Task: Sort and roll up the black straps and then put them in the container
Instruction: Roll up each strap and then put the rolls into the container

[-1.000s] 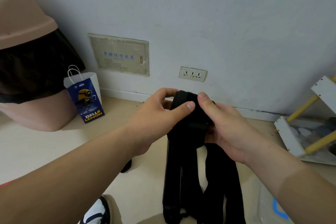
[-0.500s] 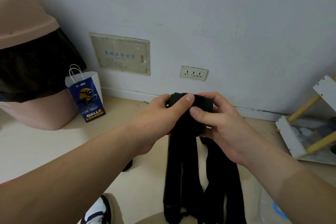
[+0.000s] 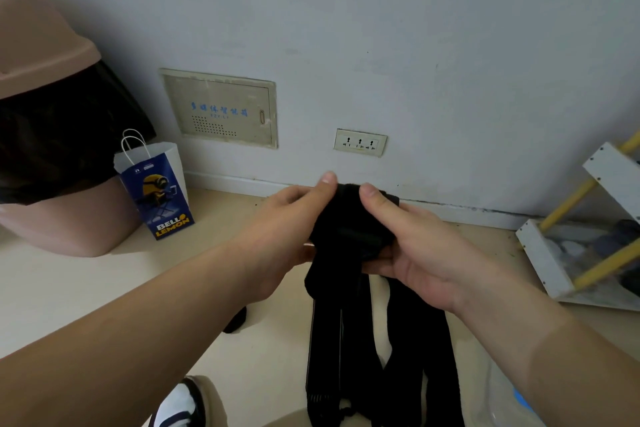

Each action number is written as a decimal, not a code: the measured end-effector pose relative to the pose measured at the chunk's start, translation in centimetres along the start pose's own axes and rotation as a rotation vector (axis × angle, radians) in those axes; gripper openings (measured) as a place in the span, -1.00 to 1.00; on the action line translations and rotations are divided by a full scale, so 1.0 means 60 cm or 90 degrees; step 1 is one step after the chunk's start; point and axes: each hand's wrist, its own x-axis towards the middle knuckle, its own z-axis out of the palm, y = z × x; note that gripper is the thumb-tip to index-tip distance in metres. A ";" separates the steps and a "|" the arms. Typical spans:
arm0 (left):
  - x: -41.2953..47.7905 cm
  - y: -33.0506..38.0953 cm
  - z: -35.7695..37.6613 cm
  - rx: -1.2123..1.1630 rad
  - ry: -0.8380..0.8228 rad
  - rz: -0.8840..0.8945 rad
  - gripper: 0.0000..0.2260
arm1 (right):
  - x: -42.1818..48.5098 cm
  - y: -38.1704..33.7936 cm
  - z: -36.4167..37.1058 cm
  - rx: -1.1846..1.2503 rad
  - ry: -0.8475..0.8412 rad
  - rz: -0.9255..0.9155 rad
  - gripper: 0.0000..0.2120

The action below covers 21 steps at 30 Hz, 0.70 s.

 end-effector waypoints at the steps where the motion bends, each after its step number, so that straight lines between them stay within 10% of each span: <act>1: 0.002 0.000 -0.001 -0.016 0.019 -0.014 -0.52 | 0.002 0.000 -0.002 0.016 0.014 -0.009 -0.57; 21: -0.003 -0.022 0.021 0.098 -0.021 0.011 -0.72 | 0.027 -0.001 -0.028 0.134 0.178 -0.068 -0.62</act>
